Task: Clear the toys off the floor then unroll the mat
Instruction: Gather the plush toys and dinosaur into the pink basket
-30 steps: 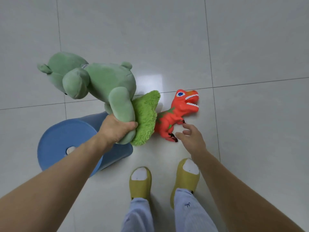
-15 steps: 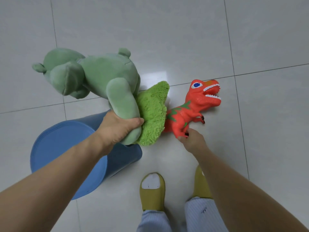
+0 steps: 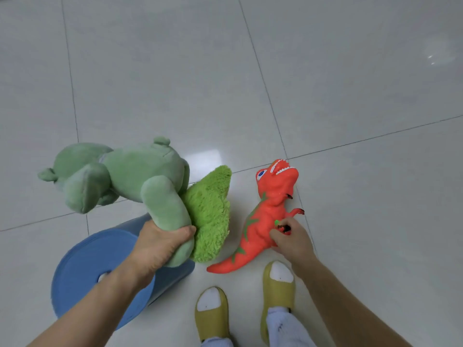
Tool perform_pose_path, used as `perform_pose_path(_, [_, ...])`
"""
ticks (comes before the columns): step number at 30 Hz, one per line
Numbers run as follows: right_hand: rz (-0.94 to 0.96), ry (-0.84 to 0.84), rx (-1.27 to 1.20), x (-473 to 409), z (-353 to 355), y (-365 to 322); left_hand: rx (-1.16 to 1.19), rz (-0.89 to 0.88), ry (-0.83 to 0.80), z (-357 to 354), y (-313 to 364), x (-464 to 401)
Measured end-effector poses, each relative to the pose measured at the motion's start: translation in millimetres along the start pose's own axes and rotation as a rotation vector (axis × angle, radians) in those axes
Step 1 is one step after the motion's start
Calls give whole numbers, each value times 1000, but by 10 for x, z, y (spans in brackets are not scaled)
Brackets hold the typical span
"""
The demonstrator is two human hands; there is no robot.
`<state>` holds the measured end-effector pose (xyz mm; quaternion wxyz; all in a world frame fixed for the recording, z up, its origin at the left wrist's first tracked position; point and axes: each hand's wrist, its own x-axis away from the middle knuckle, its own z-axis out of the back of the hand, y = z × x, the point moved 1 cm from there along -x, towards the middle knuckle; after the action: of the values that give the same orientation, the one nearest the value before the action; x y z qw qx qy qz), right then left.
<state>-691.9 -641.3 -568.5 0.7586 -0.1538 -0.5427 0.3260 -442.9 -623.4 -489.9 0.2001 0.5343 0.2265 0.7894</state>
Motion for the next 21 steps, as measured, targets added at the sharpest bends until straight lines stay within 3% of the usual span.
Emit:
perform_pose_path(12, [394, 76, 44, 1815, 1440, -1230, 103, -203, -114, 342, 985, 1582])
perform_pose_path(21, [484, 299, -177, 3076, 2025, -1637, 26, -368, -159, 660, 1446, 2444])
